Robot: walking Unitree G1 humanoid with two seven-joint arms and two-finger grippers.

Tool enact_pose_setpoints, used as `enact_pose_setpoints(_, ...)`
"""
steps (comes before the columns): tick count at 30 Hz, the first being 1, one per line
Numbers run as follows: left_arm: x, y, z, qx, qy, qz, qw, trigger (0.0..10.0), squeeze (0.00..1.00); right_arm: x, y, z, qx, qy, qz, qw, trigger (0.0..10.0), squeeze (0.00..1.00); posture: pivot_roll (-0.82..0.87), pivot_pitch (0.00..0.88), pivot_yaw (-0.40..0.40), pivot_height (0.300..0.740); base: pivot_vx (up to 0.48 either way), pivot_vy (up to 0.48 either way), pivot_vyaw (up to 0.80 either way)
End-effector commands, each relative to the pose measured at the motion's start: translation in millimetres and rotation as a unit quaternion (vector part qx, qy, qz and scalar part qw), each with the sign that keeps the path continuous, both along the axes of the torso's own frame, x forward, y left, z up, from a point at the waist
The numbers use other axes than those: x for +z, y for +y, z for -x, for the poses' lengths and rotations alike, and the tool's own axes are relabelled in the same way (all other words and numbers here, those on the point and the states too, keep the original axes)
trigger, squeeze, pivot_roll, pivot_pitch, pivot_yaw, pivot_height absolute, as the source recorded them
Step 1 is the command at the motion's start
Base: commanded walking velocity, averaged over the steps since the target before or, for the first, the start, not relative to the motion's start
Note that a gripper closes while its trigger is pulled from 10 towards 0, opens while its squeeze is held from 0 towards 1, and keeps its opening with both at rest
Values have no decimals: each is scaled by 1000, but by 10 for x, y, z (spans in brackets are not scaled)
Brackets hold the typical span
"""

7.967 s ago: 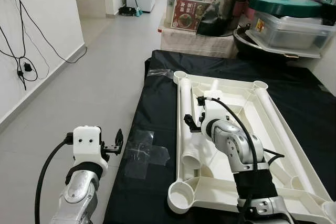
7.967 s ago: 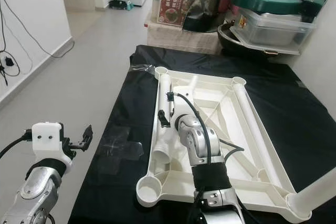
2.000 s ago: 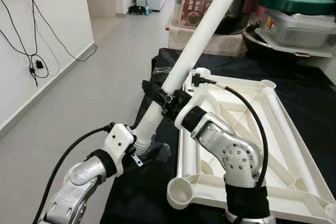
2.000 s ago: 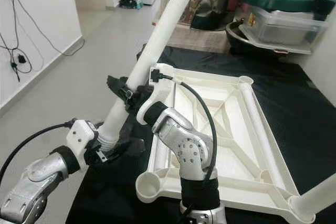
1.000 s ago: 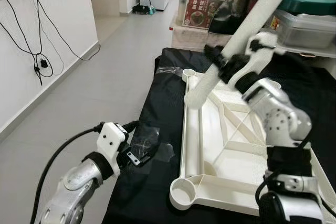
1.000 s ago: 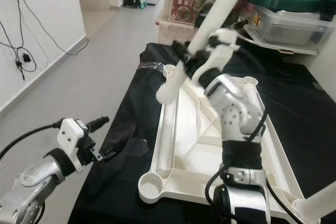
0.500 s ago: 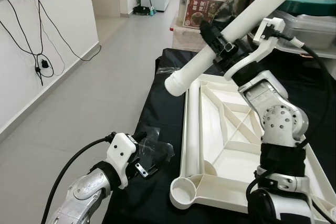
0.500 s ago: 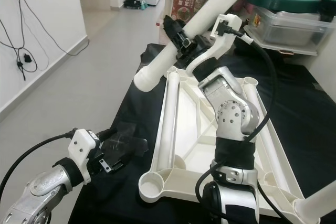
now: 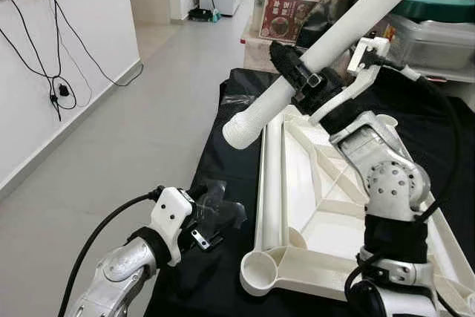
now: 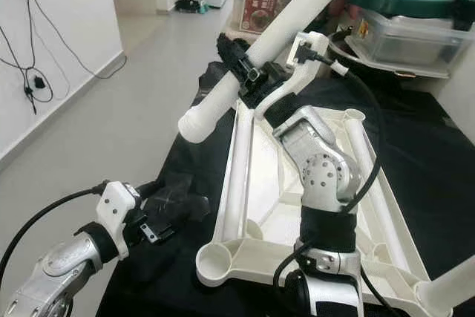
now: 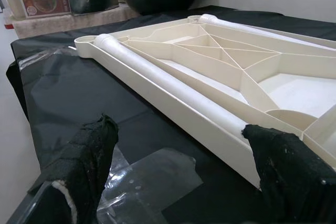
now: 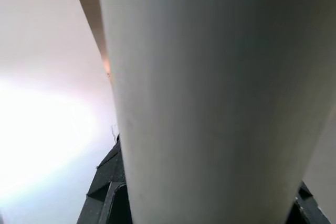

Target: Building children table

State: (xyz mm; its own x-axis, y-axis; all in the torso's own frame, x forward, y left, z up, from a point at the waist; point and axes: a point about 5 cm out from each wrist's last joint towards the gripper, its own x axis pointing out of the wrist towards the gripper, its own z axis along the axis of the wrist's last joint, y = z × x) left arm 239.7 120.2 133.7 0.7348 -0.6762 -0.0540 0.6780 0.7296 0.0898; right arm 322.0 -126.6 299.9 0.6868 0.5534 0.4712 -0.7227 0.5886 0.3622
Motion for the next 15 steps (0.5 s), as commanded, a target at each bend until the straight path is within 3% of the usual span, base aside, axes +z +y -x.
enact_pose_setpoints(1, -7, 3, -15, 6, 2, 1, 1000, 10000, 0, 7, 26, 46, 8, -6, -2, 1000, 0, 0, 123, 0, -74, 740, 0, 0, 0)
enact_pose_setpoints(6, 18, 0, -41, 11, 8, 20, 1000, 10000, 0, 1, 67, 77, 19, -10, -2, 1000, 0, 0, 123, 0, -74, 740, 0, 0, 0)
enact_pose_setpoints(11, 32, -16, 1, -26, 26, 27, 999, 10000, 0, 8, 109, 219, 103, -55, 24, 993, 0, 0, 128, 0, -74, 740, 0, 0, 0)
enact_pose_setpoints(13, 21, -16, 58, -61, 43, 25, 997, 10000, 0, 37, 30, 294, 155, -84, 33, 984, 0, 0, 128, 0, -72, 740, 0, 0, 0)
enact_pose_setpoints(15, 13, -8, 79, -74, 50, 22, 996, 10000, 0, 64, -26, 299, 164, -93, 37, 981, 0, 0, 128, 0, -74, 740, 0, 0, 0)
